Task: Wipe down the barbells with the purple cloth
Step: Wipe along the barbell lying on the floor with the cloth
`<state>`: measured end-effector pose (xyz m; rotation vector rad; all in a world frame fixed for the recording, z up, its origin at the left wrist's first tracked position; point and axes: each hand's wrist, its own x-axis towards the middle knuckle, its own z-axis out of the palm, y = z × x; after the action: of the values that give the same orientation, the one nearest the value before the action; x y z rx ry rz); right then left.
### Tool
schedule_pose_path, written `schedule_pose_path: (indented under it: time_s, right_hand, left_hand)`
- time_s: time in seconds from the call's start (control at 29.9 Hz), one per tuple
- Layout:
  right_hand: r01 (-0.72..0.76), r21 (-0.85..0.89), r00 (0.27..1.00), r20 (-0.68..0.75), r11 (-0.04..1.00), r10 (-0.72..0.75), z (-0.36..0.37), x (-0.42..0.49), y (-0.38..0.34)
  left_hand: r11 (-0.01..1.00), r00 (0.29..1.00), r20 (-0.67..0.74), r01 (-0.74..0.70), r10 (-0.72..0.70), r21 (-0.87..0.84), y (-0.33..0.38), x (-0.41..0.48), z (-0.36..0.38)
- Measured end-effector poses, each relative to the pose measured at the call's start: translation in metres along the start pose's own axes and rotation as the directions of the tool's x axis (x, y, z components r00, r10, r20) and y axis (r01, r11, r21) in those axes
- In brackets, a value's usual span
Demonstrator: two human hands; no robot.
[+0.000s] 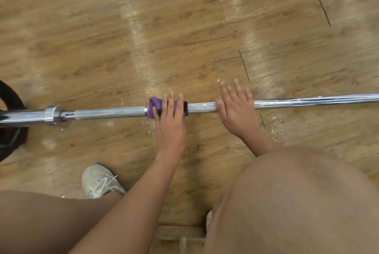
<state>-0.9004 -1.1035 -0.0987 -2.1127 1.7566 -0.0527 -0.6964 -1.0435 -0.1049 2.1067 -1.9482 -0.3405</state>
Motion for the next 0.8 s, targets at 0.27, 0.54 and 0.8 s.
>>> schedule_pose_path:
  time_s: [0.27,0.54,0.8]
  right_hand:
    - [-0.037,0.000,0.998,0.042,0.999,0.037,-0.012,0.030,-0.006]
    - [-0.056,-0.010,0.996,0.069,0.998,0.056,-0.019,0.060,-0.005]
    - [-0.078,-0.028,0.990,0.117,0.997,0.081,-0.026,0.089,-0.005]
  left_hand:
    - [0.993,0.993,-0.006,0.114,-0.114,-0.039,-0.010,0.039,-0.005]
    - [0.998,0.999,-0.027,-0.032,0.033,0.056,0.005,0.064,0.001]
    - [0.999,0.998,-0.057,-0.042,0.041,-0.007,-0.013,0.088,-0.001]
